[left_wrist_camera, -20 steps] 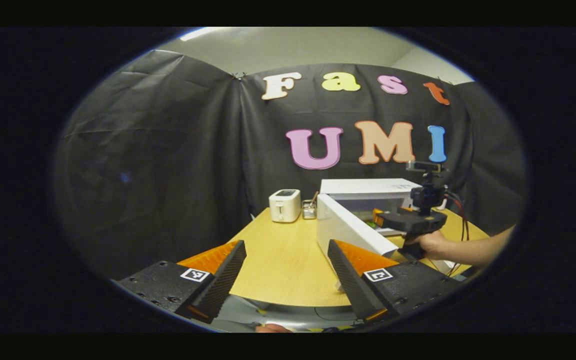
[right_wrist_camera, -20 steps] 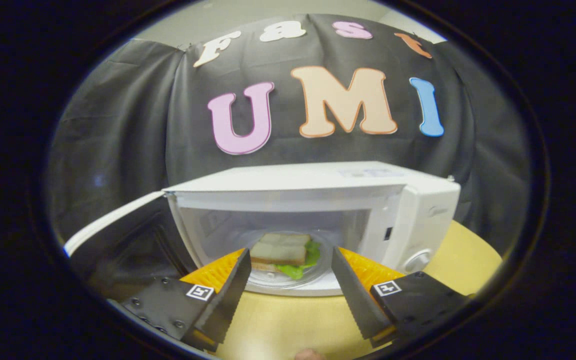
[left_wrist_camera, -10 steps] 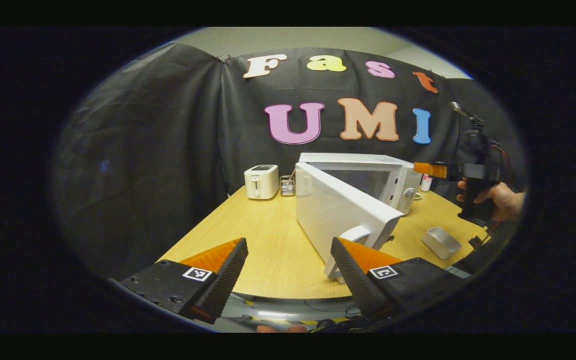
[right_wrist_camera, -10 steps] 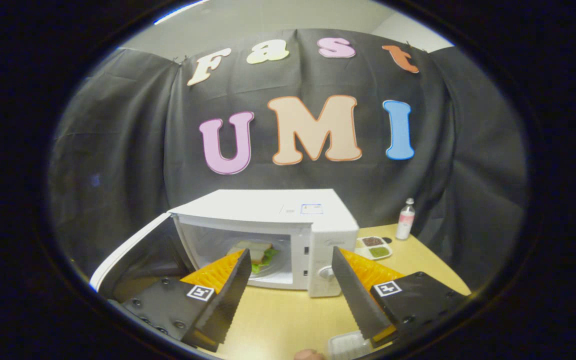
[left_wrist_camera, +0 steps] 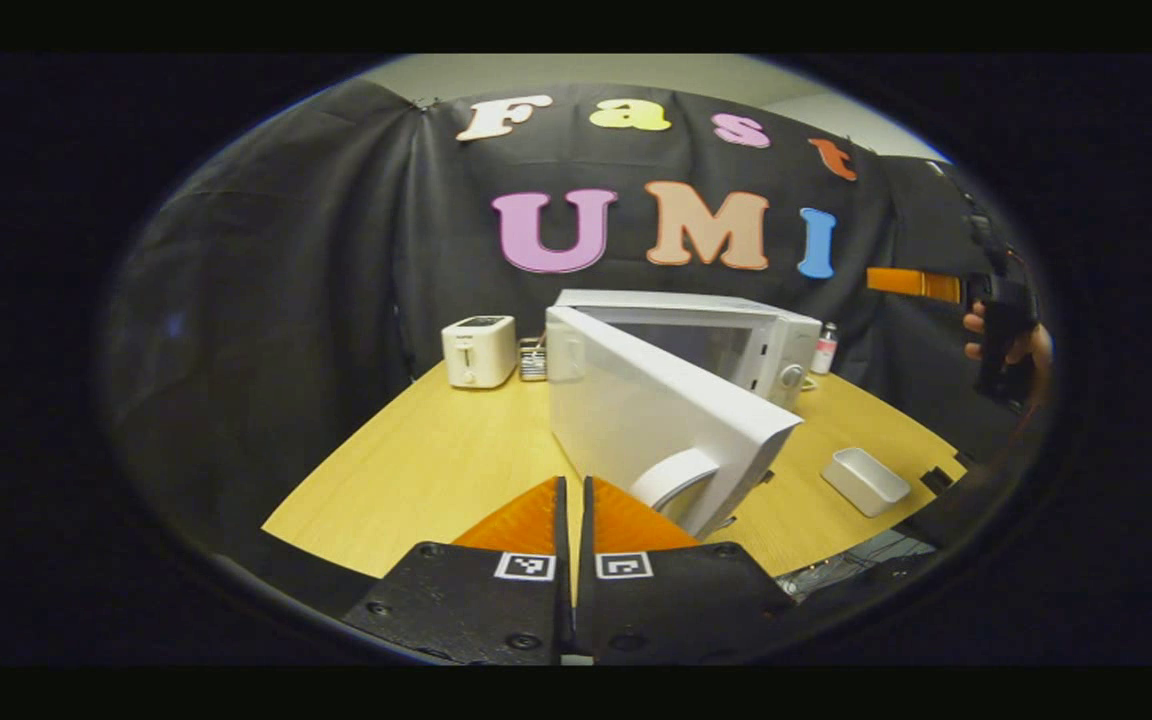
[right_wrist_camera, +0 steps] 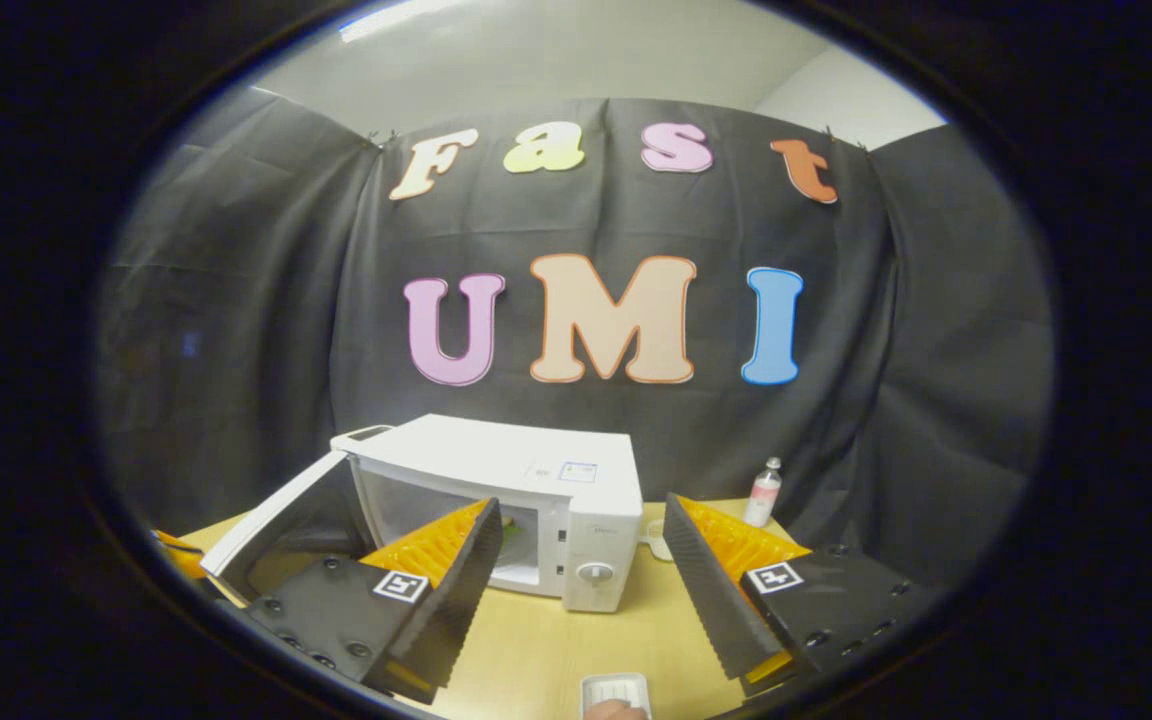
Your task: Open the microwave oven with the left hand, put the food in, and close the microwave oven.
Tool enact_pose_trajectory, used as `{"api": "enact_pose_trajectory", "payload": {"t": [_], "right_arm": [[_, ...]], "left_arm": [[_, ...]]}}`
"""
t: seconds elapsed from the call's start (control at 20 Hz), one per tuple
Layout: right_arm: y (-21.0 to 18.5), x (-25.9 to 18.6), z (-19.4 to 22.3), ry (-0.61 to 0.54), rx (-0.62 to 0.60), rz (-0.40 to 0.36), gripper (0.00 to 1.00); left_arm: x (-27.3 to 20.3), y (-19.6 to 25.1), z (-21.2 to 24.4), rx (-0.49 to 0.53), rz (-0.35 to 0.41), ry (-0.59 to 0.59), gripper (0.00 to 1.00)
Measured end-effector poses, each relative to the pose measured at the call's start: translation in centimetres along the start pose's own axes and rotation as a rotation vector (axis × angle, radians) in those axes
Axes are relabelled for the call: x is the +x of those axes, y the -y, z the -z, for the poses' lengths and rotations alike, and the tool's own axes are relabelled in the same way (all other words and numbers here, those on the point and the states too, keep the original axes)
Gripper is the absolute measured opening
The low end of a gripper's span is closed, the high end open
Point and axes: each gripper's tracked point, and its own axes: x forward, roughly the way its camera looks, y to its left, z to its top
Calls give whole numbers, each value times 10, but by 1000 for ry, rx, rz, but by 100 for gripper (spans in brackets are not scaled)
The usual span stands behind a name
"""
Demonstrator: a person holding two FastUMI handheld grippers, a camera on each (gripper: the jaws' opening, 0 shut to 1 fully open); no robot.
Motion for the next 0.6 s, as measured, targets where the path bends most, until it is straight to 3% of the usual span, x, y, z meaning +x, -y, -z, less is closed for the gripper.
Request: {"api": "enact_pose_trajectory", "payload": {"t": [0.2,0.25,0.55,0.6], "right_arm": [[11,-10,-19,35,-19,10,91],[13,-11,-20,37,-20,15,99],[34,-21,-29,38,-6,51,99],[37,-23,-31,41,0,57,91]], "left_arm": [[12,17,-1,49,24,6,2],[15,25,-2,47,38,10,1],[37,61,-7,69,85,17,1],[41,67,-8,70,93,17,0]]}}
